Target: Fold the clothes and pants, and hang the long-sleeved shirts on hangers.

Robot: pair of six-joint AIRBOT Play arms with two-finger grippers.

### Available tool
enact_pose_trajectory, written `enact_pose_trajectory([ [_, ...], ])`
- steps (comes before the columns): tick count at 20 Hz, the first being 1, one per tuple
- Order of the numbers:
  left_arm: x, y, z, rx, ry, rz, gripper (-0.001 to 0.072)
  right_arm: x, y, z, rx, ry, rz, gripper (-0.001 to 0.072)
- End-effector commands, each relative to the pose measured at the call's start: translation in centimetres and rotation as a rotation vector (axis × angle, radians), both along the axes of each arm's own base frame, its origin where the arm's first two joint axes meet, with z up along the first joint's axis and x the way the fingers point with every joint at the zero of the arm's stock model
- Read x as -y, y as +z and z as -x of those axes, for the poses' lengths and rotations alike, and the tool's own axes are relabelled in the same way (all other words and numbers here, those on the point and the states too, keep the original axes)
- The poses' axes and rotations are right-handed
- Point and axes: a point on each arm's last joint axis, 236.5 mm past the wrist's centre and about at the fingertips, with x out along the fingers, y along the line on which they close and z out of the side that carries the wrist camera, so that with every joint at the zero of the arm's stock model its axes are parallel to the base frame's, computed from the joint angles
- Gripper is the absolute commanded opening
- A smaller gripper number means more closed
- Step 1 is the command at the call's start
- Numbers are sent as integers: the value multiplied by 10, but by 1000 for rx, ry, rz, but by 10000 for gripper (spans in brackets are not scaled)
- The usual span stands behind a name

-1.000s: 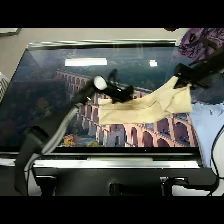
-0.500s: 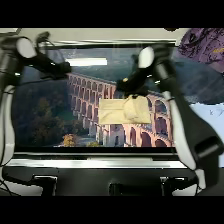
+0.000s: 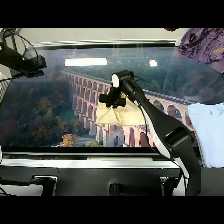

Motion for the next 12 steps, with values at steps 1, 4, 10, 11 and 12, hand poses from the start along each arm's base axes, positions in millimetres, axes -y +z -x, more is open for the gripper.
enact_pose_trajectory([
  [1, -5, 1, 1, -1, 6, -3, 21, -11, -3, -17, 61, -29, -38, 37],
  [4, -4, 1, 1, -2, 6, -2, 21, -9, -2, -21, 73, -48, -32, 37],
  [10, -4, 1, 1, -1, 6, -2, 21, 44, 48, -57, 273, -180, 98, 37],
  [11, -5, 1, 1, -1, 6, -2, 21, 53, 60, -62, 295, -207, 94, 37],
  [12, -4, 1, 1, -1, 6, -2, 21, 59, 68, -68, 311, -228, 80, 37],
])
